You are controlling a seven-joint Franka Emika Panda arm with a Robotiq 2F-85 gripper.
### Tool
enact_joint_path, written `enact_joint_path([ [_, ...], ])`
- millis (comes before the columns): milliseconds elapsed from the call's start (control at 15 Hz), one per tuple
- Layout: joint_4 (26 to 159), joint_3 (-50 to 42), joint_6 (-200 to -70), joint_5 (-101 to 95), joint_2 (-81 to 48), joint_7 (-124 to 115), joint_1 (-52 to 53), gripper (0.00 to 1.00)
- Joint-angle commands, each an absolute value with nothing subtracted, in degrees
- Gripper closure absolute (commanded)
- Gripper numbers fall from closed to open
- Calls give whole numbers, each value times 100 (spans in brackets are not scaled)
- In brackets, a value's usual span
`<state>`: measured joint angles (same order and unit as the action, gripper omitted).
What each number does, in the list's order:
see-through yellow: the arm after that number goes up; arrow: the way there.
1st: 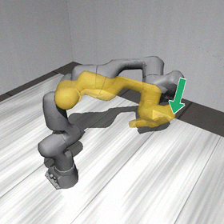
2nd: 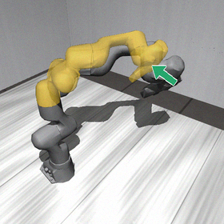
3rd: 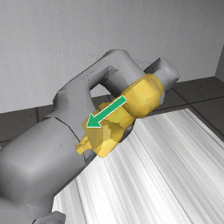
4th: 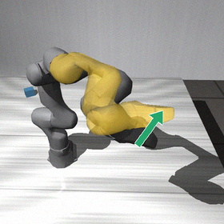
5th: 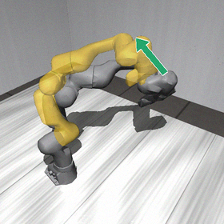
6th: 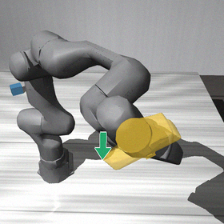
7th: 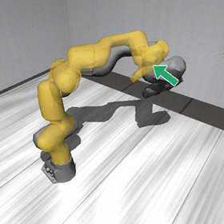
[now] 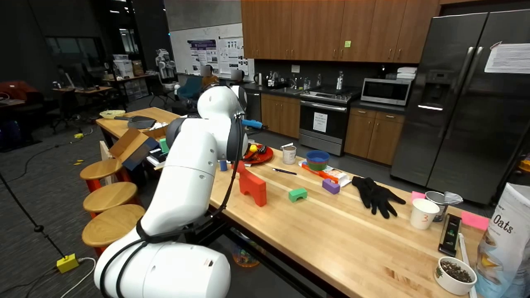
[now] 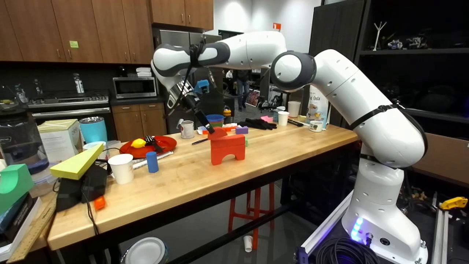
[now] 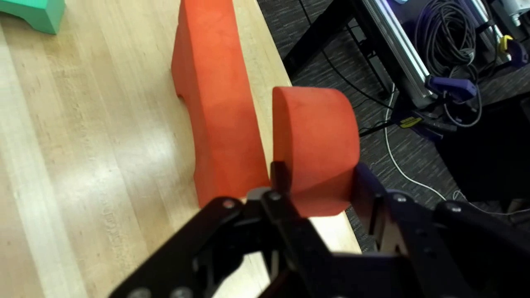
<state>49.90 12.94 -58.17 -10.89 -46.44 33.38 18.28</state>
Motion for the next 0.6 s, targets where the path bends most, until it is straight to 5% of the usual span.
enact_joint_path([
  [0, 4981, 1297, -5861, -1168, -4644, 3426, 1831, 59],
  [200, 4955, 1298, -5937, -1288, -4644, 3571, 1849, 59],
  [267, 4950, 1298, -5938, -1289, -4644, 3573, 1854, 84],
  [533, 4905, 1220, -5941, -1384, -4679, 3361, 1900, 84],
])
